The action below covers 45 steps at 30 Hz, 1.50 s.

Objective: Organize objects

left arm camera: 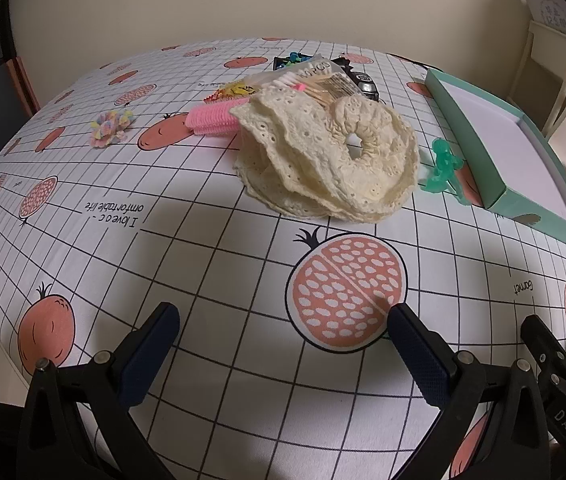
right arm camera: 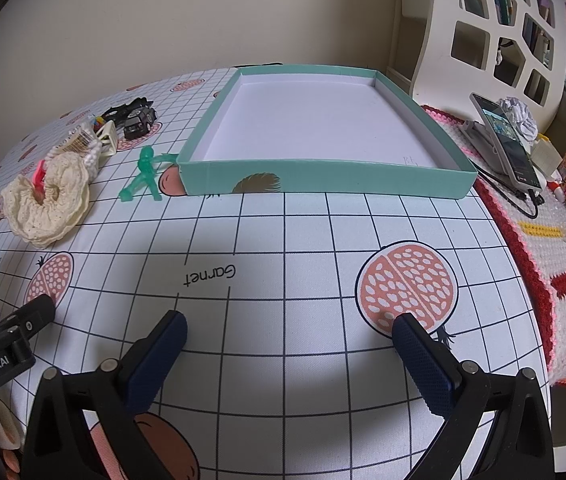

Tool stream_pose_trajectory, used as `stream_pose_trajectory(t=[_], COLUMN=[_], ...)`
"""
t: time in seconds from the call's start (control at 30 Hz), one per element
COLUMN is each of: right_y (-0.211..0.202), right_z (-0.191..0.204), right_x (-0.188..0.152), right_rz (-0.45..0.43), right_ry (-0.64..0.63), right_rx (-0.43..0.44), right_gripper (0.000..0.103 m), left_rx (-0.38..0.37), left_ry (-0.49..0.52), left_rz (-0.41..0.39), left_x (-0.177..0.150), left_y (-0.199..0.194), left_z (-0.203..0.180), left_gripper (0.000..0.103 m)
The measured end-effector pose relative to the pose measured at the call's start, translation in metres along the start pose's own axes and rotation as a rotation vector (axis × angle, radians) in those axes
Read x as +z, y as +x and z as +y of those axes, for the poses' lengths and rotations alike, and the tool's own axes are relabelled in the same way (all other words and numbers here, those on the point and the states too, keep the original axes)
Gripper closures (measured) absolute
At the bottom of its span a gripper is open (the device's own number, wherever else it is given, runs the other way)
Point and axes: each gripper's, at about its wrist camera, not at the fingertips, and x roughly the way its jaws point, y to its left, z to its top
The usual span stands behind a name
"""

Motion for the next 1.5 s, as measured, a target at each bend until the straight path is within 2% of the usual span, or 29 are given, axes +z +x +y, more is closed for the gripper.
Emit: stream_pose_trajectory(t=[0.37,0.43,0.5,0.63,0.9,1.07,1.3,1.5], right_y=[0.0,-0.003,-0.013,-0.034,-0.067,-0.084,-0.077,-0.053], right_z=[-0.001,-0.002,-0.001,0.004,0.026,0.036,0.051,0.063], right_x=[0.002,0.004,0.011,0.033,0.083,0.121,0.162,0.183], right_rz=[0.01,-0.007,-0.047,-0.119,-0.148,-0.179,-0.18,-0.115], right_ry=[0.003,0.006,0.01,-0.019,-0.053,-0.085,-0.124,-0.121], right_rx=[0.006,0.009,0.021,0.046,0.131,0.173,0.172,0.182], right_gripper=[0.0,0.0,0.0,0.0,0.0,0.0,0.0,0.0], left_rx=[-0.011,-0.011,-0.043,-0.064,-0.105,-0.089,-0.116,-0.074], left_ry=[0.015,0.011,-0.008,-0.003,0.04,0.052,0.027,-0.011], left_rz=[0.019,0.022,0.007,-0.017,-0.021,-0.031,0.01,0.06], left_x=[0.0,0.002,0.007,0.022,0.074,0.114,0.149,0.162], left_y=[-0.002,-0.002,-0.008,-0.018,-0.042,-0.056,-0.052,-0.029], left_z=[0.006,0.008,0.011,0.01,0.003,0.007,0.016,0.024], left_gripper=[0.0,0.0,0.0,0.0,0.0,0.0,0.0,0.0])
